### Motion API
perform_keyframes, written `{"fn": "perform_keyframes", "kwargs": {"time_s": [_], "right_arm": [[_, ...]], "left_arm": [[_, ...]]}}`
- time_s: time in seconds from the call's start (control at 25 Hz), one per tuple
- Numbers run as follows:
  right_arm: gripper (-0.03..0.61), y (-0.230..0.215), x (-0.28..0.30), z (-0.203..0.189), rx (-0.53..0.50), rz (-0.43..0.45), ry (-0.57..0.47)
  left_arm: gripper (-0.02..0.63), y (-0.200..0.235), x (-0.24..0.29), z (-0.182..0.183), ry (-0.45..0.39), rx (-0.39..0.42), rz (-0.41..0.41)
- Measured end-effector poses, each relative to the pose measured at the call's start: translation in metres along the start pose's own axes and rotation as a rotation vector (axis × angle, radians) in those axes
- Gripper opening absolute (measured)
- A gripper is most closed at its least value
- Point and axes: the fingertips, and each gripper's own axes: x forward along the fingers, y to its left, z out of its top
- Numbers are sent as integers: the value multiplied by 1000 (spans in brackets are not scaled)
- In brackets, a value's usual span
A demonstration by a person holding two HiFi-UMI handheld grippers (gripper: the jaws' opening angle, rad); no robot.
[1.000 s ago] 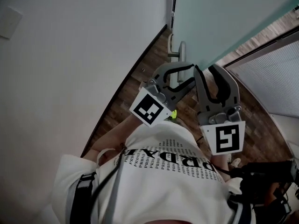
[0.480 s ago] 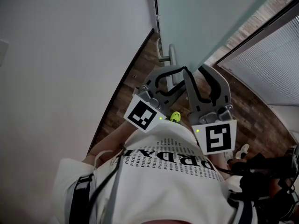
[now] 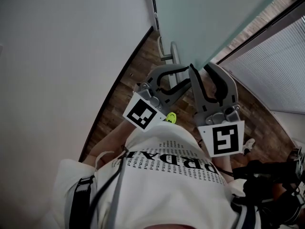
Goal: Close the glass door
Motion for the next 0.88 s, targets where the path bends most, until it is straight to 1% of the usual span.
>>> {"fn": "perform_keyframes", "kwargs": {"time_s": [0.08, 0.16, 0.36, 0.52, 0.6, 0.72, 0.88], "right_arm": [[77, -24, -3, -2, 6, -31, 1], [72, -37, -8, -8, 12, -65, 14], [61, -45, -17, -22, 5, -148, 46], [57, -52, -25, -26, -30, -213, 65], [57, -54, -27, -28, -44, -239, 63], [57, -53, -27, -33, -49, -244, 63], [57, -49, -24, -35, -70, -207, 51]], "left_arm": [[114, -3, 22, 3, 1, -5, -31], [114, -8, 35, 2, -9, -16, -62], [114, -12, 41, -4, -44, -3, -118], [114, -12, 39, -3, -92, 3, -150], [114, -13, 38, -6, -97, 0, -164], [114, -17, 36, -8, -95, 4, -171], [114, -15, 36, -8, -115, 28, -134]]}}
